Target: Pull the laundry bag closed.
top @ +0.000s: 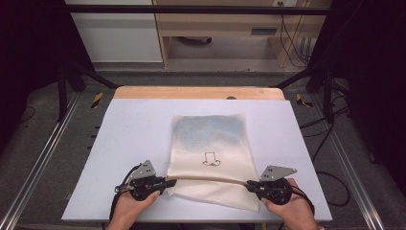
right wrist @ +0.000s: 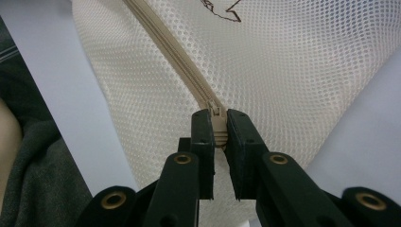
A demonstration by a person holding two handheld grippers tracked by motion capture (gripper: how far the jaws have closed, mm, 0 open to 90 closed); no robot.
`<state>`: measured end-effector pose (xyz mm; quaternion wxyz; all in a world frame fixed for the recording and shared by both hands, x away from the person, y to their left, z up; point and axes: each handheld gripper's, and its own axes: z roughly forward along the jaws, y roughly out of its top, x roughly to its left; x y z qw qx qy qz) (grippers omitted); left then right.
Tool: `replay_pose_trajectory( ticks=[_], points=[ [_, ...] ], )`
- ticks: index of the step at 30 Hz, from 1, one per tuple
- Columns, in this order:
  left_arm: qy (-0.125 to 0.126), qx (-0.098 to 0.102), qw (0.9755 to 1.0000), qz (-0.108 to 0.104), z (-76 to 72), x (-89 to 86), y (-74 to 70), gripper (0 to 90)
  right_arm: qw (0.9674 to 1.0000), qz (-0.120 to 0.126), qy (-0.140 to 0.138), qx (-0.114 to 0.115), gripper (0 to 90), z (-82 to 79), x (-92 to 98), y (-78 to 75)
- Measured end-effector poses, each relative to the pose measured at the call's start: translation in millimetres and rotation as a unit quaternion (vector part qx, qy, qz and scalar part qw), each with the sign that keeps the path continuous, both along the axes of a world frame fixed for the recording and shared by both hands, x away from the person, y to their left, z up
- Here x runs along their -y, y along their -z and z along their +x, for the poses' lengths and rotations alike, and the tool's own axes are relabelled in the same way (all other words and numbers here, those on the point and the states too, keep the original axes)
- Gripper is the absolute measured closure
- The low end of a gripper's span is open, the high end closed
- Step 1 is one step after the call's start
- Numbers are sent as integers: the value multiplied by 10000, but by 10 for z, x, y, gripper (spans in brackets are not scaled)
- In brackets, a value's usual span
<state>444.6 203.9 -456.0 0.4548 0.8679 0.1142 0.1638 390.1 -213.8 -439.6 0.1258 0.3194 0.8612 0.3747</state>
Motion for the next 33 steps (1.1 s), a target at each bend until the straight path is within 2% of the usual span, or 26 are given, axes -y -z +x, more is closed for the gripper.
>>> replay_pose_trajectory(
  ticks=[3, 33],
  points=[
    [-40, 1, 10000, -30, -3, -16, -8, 823, 10000, -84, 43, -3, 822, 0, 8, 8],
    [-51, -63, 10000, -55, 8, -49, -9, 825, 9997, -50, 216, -88, 822, -46, 163, 60]
  ],
)
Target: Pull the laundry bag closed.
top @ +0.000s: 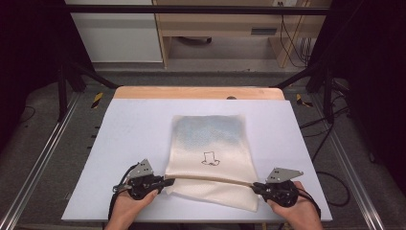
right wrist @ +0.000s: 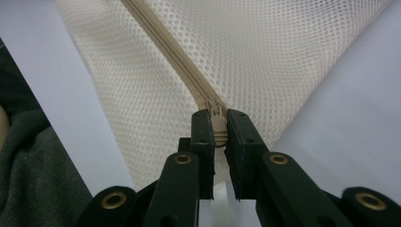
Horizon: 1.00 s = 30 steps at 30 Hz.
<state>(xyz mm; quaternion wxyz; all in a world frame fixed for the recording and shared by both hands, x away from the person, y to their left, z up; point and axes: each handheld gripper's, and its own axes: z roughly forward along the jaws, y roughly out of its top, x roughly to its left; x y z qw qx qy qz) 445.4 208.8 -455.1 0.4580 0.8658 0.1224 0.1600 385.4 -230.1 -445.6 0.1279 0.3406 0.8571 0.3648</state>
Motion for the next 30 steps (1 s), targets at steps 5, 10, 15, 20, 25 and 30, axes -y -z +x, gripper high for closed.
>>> replay_pose_trajectory(
  ticks=[5, 10, 15, 20, 25, 30],
  points=[
    [21, -13, 10000, -15, 3, -4, 10, 826, 10000, 38, 60, -29, 823, -11, 15, 9],
    [39, -20, 10000, 11, 9, -1, 16, 826, 10000, 10, 40, -36, 823, -8, 25, 21],
    [36, -15, 10000, 10, 10, 0, 4, 826, 9999, 42, 95, -40, 823, -11, 77, 29],
    [53, -51, 10000, 38, 13, 2, 13, 826, 9999, 23, 91, -68, 823, -6, 74, 47],
    [56, -79, 9999, 50, 10, 7, 26, 824, 9999, -16, 119, -104, 823, -6, 70, 58],
    [100, -59, 9999, 119, 2, 31, 29, 816, 9998, -28, 172, -89, 822, -1, 68, 63]
  ],
)
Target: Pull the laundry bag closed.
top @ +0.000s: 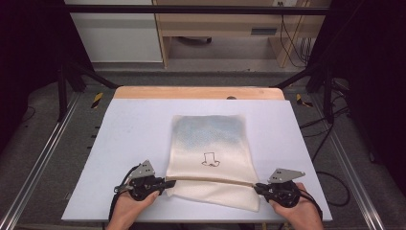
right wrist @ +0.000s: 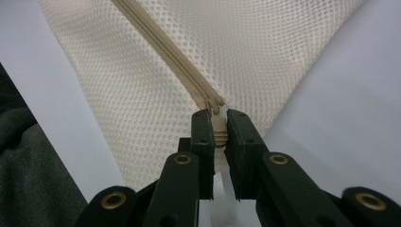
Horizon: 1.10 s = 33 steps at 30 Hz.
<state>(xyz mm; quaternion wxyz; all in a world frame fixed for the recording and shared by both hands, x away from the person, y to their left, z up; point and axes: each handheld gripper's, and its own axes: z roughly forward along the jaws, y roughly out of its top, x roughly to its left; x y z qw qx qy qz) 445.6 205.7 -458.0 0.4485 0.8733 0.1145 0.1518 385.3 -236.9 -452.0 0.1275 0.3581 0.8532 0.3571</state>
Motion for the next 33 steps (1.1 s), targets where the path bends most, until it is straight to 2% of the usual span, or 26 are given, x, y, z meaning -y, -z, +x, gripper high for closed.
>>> replay_pose_trajectory(
  ticks=[5, 7, 8, 10, 12, 15, 17, 18, 20, 21, 24, 27, 28, 30, 33],
  points=[
    [-37, -33, 10000, -11, -12, -3, 6, 785, 10000, 49, 7, 33, 821, 1, 5, -2],
    [-57, 27, 10000, 54, -3, -14, 1, 721, 10000, 58, 7, 16, 817, 3, 7, 13],
    [-130, 128, 9998, 29, -13, -34, -20, 680, 10000, 93, 6, 11, 811, 4, 11, 22],
    [-272, 188, 9994, 33, -43, -74, -55, 523, 9998, 209, -11, 75, 715, 11, 22, 45],
    [-340, 259, 9991, 40, -69, -127, -84, 451, 9994, 301, 72, 162, 591, 22, 27, 33],
    [-614, 296, 9975, -159, -149, -212, -150, 321, 9980, 462, 195, 387, 428, 30, -1, -8],
    [-772, 419, 9960, -187, -179, -253, -203, 265, 9968, 509, 277, 552, 341, 34, -27, -36],
    [-810, 465, 9954, -198, -179, -268, -218, 238, 9956, 490, 423, 682, 274, 37, -45, -56],
    [-1040, 670, 9922, -175, -176, -318, -265, 171, 9935, 477, 549, 878, 210, 45, -70, -99],
    [-1130, 727, 9908, -146, -174, -336, -279, 137, 9910, 514, 653, 1046, 155, 55, -75, -133],
    [-1385, 1064, 9846, 20, -135, -457, -332, 84, 9843, 638, 857, 1402, 104, 80, -43, -197],
    [-1745, 1203, 9773, 54, -97, -628, -364, 53, 9774, 697, 1111, 1661, 66, 116, 52, -252],
    [-1765, 1264, 9761, 75, -83, -670, -375, 50, 9743, 720, 1216, 1755, 66, 132, 112, -281],
    [-1871, 1360, 9728, 114, -62, -766, -397, 50, 9711, 769, 1312, 1837, 64, 150, 179, -309],
    [-2030, 1408, 9689, 118, -37, -929, -409, 42, 9644, 855, 1562, 1958, 64, 180, 318, -346]
  ],
)
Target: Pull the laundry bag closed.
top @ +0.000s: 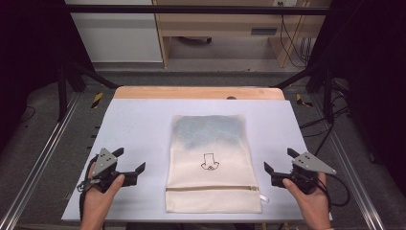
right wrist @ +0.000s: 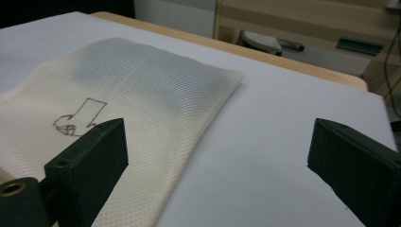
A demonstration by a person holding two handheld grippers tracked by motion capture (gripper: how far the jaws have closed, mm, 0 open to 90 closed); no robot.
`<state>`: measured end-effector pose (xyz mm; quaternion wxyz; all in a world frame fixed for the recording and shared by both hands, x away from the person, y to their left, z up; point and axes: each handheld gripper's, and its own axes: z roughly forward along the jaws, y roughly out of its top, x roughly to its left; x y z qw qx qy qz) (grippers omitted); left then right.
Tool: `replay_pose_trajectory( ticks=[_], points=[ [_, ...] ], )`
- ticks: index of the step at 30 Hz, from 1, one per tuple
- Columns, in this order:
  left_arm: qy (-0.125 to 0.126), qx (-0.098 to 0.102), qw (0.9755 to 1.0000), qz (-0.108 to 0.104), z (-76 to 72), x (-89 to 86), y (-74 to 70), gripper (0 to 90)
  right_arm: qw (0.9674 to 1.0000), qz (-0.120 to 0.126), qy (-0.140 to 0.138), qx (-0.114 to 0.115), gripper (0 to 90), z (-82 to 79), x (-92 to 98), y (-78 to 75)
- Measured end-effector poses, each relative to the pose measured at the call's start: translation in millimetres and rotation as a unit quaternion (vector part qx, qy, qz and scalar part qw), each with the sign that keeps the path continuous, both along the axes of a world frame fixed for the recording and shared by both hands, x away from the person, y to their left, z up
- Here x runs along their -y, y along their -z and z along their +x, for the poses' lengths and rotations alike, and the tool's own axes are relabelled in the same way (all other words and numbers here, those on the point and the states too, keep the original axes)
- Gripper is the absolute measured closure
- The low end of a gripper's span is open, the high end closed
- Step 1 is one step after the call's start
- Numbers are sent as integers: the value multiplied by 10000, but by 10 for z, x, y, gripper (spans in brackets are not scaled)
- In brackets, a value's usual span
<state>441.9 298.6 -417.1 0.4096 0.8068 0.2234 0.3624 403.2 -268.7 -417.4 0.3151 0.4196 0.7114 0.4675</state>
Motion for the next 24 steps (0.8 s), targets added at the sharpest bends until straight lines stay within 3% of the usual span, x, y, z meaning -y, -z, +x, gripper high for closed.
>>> replay_pose_trajectory(
  ticks=[4, 12, 14, 16, 19, 21, 24],
  points=[
    [-211, 41, 9997, -109, 42, -188, 24, 42, 9997, 84, 249, 26, 62, 41, 150, 19],
    [-637, 140, 9979, 51, 223, -492, 169, 41, 9972, -115, 733, -77, 107, 89, 353, 238],
    [-843, 135, 9957, 354, 282, -555, 228, 41, 9971, -75, 739, -175, 113, 82, 391, 321],
    [-755, 42, 9956, 557, 363, -654, 260, 44, 9965, -140, 758, -322, 124, 50, 404, 427],
    [-1027, 28, 9941, 335, 349, -677, 297, 43, 9957, -301, 739, -479, 128, 13, 398, 505],
    [-1145, -28, 9932, 209, 333, -663, 322, 42, 9950, -270, 784, -556, 131, 4, 414, 527],
    [-1102, -30, 9937, 199, 333, -636, 322, 42, 9943, -208, 878, -570, 128, 17, 451, 543]
  ],
)
